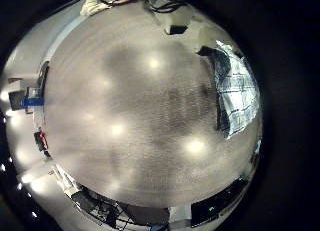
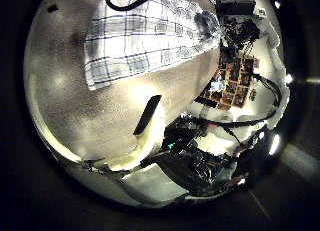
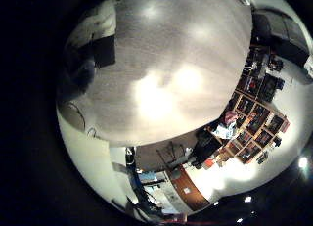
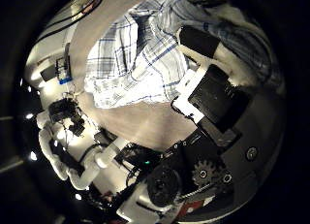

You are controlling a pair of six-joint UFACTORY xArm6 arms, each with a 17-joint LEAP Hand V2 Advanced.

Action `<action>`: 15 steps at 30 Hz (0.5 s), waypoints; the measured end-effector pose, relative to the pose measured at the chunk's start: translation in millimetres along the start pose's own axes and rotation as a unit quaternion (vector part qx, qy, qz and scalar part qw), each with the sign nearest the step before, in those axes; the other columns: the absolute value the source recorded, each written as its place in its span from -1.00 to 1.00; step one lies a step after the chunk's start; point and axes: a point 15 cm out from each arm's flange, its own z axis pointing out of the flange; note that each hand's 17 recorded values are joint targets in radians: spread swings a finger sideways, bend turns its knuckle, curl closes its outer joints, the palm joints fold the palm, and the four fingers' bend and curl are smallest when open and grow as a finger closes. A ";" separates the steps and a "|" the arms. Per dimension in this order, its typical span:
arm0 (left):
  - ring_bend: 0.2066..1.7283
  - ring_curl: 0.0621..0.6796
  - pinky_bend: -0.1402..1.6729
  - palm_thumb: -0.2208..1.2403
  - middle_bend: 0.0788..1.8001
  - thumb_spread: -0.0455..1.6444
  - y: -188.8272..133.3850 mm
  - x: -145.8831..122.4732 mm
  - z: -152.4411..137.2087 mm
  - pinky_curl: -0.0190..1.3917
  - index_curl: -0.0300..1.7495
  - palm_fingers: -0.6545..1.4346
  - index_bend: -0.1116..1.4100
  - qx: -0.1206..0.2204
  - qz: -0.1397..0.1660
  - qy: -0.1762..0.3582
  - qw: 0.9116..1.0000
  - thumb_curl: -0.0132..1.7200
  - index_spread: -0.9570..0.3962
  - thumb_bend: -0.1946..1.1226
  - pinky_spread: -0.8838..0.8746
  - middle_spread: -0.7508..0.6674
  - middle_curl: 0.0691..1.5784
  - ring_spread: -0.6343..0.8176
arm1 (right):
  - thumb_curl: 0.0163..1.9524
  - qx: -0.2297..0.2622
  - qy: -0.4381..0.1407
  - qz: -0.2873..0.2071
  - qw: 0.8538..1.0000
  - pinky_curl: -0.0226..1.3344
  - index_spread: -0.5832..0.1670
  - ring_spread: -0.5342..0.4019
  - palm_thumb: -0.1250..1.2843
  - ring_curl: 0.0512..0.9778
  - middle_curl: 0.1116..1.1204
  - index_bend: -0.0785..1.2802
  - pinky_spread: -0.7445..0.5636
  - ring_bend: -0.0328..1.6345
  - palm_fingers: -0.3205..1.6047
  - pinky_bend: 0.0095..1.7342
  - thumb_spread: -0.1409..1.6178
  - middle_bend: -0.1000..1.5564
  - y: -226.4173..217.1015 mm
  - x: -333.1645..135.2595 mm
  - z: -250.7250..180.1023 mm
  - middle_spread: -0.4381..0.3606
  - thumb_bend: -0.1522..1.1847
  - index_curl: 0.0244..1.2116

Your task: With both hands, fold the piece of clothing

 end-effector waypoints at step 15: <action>-0.41 -0.50 -0.56 -0.40 -0.89 0.46 43.0 -52.4 -21.5 -0.40 -0.42 -0.10 -0.59 0.029 -0.039 0.005 0.999 -0.67 0.25 -0.73 0.26 0.22 -0.68 0.09 | -0.13 0.067 0.055 -0.145 0.986 0.29 -0.10 -0.25 0.62 0.27 0.20 0.77 -0.16 0.76 0.53 0.43 0.34 0.76 9.5 -203.2 -109.1 -0.16 -0.74 0.29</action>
